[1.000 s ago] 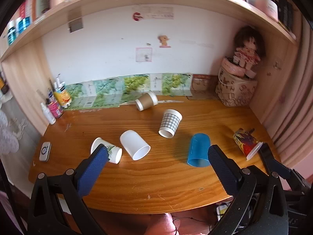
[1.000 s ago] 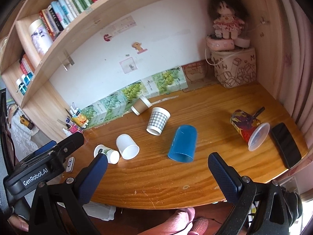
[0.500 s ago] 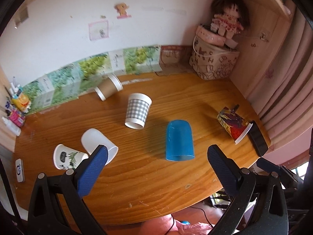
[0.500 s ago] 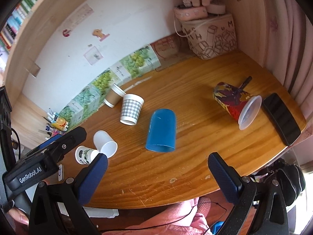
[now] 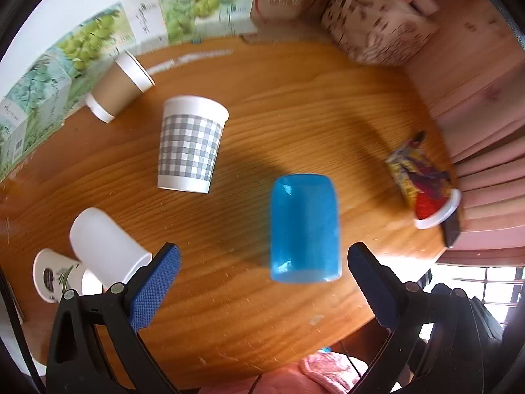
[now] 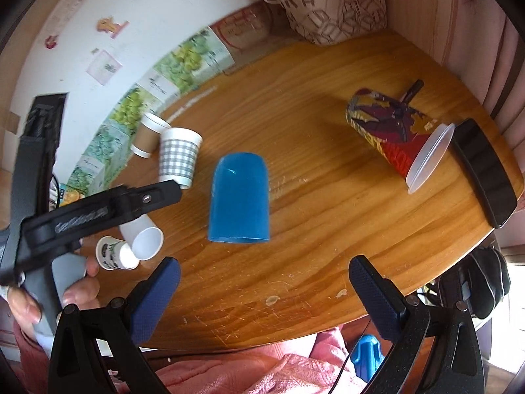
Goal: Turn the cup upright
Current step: 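Move the left tool toward the blue plastic cup lying on its side, then grasp the blue plastic cup with the left tool and lift it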
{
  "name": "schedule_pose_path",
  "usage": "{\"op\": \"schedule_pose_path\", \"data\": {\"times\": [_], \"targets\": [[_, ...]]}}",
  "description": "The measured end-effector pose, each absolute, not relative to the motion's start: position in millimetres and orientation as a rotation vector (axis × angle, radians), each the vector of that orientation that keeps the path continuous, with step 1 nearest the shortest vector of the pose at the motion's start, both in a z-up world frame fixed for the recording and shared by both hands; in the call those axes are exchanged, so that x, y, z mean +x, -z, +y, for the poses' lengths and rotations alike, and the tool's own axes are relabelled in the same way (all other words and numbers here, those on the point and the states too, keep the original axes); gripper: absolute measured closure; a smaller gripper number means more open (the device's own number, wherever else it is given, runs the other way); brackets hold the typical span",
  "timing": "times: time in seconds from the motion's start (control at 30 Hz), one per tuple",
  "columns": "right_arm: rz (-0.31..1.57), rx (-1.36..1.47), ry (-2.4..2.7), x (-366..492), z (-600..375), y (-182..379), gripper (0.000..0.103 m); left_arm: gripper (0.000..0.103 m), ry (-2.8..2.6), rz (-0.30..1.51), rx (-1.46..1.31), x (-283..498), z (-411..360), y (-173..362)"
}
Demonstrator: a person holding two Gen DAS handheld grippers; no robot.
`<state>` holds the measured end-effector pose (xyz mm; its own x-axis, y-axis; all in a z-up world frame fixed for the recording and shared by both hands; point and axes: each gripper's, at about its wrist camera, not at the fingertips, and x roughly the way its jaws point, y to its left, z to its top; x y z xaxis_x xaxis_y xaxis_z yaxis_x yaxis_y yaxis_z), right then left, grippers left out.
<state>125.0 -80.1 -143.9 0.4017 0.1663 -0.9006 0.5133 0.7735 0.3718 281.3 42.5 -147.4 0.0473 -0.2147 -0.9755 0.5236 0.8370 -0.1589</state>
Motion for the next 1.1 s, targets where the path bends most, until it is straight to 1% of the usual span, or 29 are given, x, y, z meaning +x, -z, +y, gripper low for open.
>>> {"op": "schedule_pose_path", "data": {"times": [0.2, 0.43, 0.5, 0.53, 0.7, 0.9, 1.0, 1.1], "targets": [[1.229, 0.724, 0.262, 134, -84, 166, 0.000, 0.004, 0.590, 1.561, 0.282, 296, 23, 183], [1.280, 0.767, 0.270, 139, -89, 184, 0.000, 0.006, 0.629, 1.664, 0.272, 298, 9, 207], [1.290, 0.776, 0.272, 141, -89, 188, 0.000, 0.006, 0.638, 1.680, 0.280, 298, 5, 211], [1.294, 0.780, 0.273, 142, -89, 189, 0.000, 0.010, 0.640, 1.683, 0.284, 297, 3, 212], [1.306, 0.790, 0.273, 143, -91, 192, 0.000, 0.017, 0.639, 1.707, 0.298, 297, -2, 220], [1.317, 0.790, 0.272, 141, -88, 195, 0.000, 0.017, 0.643, 1.702, 0.327, 293, -7, 225], [1.320, 0.789, 0.271, 138, -88, 195, 0.000, 0.027, 0.670, 1.718, 0.318, 292, -8, 227], [1.317, 0.784, 0.270, 135, -88, 194, 0.000, 0.029, 0.682, 1.701, 0.337, 289, -8, 226]]}}
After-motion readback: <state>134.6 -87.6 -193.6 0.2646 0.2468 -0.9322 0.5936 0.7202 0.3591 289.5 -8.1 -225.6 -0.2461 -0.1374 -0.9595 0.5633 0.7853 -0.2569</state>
